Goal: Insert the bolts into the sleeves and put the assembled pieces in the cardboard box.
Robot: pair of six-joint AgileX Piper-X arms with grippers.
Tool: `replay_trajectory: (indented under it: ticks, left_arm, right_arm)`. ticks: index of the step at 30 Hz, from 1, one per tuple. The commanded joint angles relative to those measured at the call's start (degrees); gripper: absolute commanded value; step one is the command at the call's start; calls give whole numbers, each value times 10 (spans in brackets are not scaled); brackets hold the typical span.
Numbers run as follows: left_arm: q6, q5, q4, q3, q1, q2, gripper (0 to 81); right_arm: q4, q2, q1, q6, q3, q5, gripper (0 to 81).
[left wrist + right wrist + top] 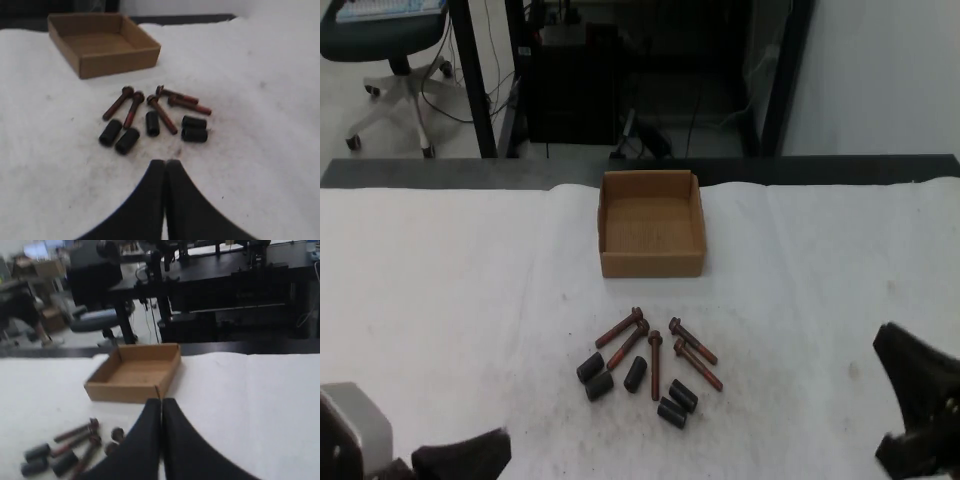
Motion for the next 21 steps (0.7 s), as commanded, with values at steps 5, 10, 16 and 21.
replay_trajectory:
  ticks: [5,10,16,21]
  left_arm:
    - [-70,64,-137,-6,1,-3,3]
    - [-105,88,-183,-17,1,0,3]
    - [50,56,91,-158,1,101,3]
    - [73,39,184,-281,1,279,3]
  right_arm:
    - [-160,-5,-1,301,-6,-36,8]
    - [-138,2,-1,312,-33,-181,8]
    - [192,78,-1,68,-189,-244,8]
    - [325,197,-1,-10,-307,-181,8]
